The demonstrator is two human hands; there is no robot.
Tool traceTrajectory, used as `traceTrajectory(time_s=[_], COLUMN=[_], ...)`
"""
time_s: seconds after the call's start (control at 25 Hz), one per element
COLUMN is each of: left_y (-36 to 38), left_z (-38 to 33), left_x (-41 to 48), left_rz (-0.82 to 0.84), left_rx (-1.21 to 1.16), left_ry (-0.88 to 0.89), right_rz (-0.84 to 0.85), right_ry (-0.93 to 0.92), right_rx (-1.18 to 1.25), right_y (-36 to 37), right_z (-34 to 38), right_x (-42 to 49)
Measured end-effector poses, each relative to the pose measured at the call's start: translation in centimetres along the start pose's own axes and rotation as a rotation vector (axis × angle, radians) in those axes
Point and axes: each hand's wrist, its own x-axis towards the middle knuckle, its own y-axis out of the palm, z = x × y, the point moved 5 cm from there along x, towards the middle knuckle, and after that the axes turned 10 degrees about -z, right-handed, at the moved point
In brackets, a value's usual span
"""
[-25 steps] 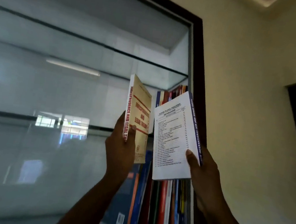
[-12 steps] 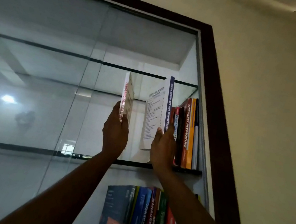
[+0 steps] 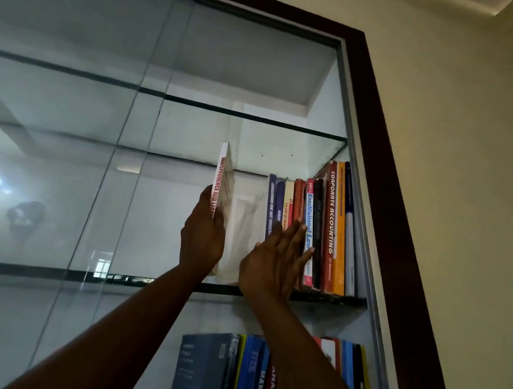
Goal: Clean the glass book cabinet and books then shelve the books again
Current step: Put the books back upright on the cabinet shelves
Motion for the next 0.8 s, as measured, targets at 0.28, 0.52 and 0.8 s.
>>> traceTrajectory(time_s=[0.28, 0.52, 0.8], left_y=[0.6, 3.1, 6.4], left_z=[0.6, 0.7, -0.5], left_x=[-0.1, 0.0, -2.1], left_rz=[0.075, 0.122, 0.455], left_rx=[0.020, -0.034, -0.407], left_ry=[-0.040, -0.168, -0.489], right_rz=[0.192, 0.202, 0.153], right_ry=[-0.433, -0.737, -0.492], right_rx=[-0.055, -0.054, 0.146], right_y=[0.2, 1.0, -0.6], right_z=[-1.4, -2.9, -4.3], right_x=[0.9, 3.2, 1.5])
